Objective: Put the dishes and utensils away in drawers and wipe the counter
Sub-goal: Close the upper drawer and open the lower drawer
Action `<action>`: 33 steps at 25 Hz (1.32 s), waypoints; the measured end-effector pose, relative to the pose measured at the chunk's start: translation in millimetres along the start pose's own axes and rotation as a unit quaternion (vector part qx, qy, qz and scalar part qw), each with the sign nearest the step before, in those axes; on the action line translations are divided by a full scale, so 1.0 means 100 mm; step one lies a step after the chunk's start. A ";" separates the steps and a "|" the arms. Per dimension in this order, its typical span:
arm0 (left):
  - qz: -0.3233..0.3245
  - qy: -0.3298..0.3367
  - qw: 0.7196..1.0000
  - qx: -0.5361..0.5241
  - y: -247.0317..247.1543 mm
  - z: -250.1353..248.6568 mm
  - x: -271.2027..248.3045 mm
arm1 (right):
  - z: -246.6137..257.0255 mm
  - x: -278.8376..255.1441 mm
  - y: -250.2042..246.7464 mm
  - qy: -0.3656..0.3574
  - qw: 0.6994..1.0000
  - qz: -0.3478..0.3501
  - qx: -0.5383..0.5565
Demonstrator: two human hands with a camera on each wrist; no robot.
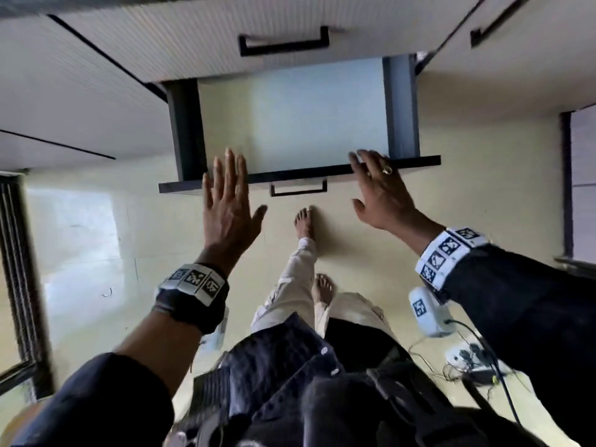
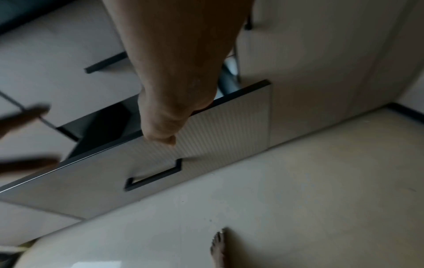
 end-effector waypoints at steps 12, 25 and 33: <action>0.286 0.025 0.957 0.040 0.95 0.07 -1.65 | 0.08 -1.51 0.87 0.080 0.968 0.220 0.085; 0.307 0.081 0.947 0.045 1.14 -0.02 -2.27 | 0.33 -1.95 1.13 0.146 0.951 0.238 0.137; 0.310 0.050 0.948 0.047 1.14 -0.07 -2.31 | 0.32 -1.97 1.13 0.138 0.944 0.261 0.144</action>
Point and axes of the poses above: each hand's wrist, its own x-axis towards the middle knuckle, its own y-axis out of the palm, z = x × y, the point moved 9 cm from there along x, towards the middle knuckle, and after that the axes turned 9 degrees about x, right-handed, at the moved point
